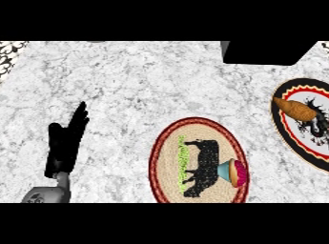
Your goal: Pick the croissant from the placemat and place it in the plate
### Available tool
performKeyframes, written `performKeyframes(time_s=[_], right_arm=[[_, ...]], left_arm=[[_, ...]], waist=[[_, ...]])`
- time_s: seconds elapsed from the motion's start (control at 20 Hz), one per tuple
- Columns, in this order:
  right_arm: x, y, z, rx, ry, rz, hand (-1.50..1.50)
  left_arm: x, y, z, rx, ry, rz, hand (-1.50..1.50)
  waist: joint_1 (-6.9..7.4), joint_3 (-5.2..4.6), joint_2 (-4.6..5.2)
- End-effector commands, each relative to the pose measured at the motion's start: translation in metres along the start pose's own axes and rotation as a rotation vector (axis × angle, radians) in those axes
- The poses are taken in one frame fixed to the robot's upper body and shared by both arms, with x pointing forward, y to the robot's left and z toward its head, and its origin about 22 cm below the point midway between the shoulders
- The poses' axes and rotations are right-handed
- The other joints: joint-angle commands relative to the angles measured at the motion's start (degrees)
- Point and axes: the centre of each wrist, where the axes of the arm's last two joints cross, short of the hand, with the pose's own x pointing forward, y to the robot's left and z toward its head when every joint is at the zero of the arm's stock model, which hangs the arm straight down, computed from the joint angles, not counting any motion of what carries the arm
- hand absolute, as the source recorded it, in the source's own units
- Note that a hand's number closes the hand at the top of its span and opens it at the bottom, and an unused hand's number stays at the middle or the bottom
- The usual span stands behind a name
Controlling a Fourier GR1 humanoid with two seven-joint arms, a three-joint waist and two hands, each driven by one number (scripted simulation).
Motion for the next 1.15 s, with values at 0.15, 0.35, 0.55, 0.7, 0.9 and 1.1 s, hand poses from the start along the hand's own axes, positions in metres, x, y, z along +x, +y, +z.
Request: performKeyframes(time_s=[0.15, 0.35, 0.55, 0.7, 0.9, 1.1], right_arm=[[-0.015, 0.004, 0.019, -0.007, -0.053, -0.051, -1.50], [-0.014, -0.010, 0.028, -0.038, -0.069, -0.071, -1.50], [-0.004, -0.030, 0.029, -0.097, -0.064, -0.083, -1.50], [-0.005, -0.030, 0.031, -0.124, -0.030, -0.049, -1.50], [-0.011, -0.030, 0.041, -0.126, -0.011, -0.012, -1.50], [-0.014, -0.020, 0.037, -0.148, 0.004, 0.002, -1.50]], left_arm=[[-0.006, 0.007, -0.004, 0.006, 0.001, -0.008, 0.00], [-0.004, -0.008, 0.001, -0.005, -0.010, -0.005, 0.00], [-0.004, -0.001, -0.002, -0.017, -0.010, 0.004, 0.00], [-0.010, -0.002, 0.001, -0.019, -0.003, -0.003, 0.00], [-0.006, 0.004, 0.001, -0.024, -0.001, 0.002, 0.00], [-0.003, -0.010, 0.000, -0.014, -0.014, 0.004, 0.00]], waist=[[0.07, 0.11, 0.33], [-0.12, 0.20, 0.30], [0.11, 0.22, 0.39], [0.38, 0.20, 0.43], [0.81, 0.30, 0.46], [1.01, 0.34, 0.58]])
